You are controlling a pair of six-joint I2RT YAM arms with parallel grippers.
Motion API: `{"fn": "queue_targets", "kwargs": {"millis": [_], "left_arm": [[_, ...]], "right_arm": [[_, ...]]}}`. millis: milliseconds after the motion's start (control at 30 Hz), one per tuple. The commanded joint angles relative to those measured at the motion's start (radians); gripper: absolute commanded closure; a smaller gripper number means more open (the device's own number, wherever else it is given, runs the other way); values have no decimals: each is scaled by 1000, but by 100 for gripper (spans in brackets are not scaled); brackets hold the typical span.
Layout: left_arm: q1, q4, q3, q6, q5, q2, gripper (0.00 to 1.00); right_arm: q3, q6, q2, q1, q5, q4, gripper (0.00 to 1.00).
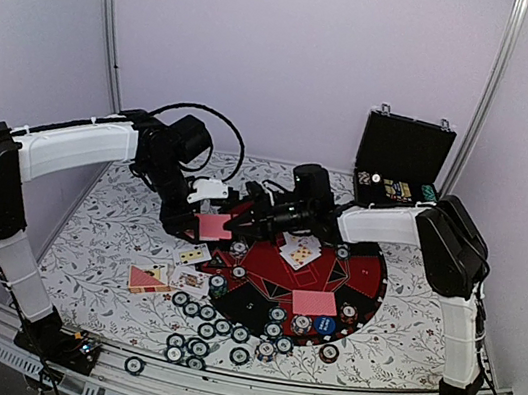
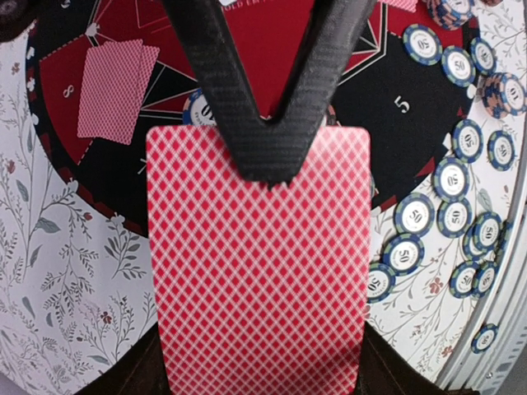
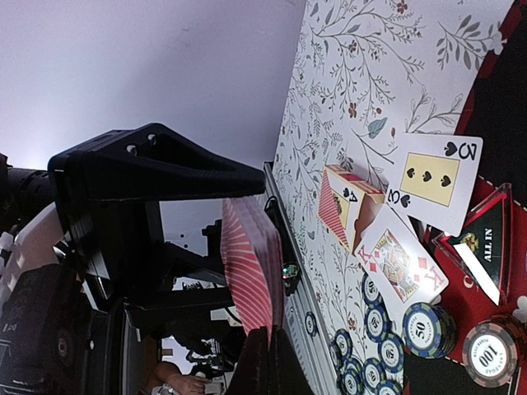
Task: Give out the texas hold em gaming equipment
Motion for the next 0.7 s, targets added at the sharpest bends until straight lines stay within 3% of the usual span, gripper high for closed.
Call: {"fn": "queue_targets", "kwargs": {"millis": [0, 300, 667], "left_arm": [[12, 11, 3, 4, 13, -6, 51], [12, 11, -10, 9, 5, -6, 52], [15, 6, -6, 11, 6, -4, 52]], "right_arm": [[-42, -36, -43, -38, 25, -82, 100], [-127, -56, -112, -107, -2, -91, 100], [-443, -253, -313, -318, 48, -247, 100]]}}
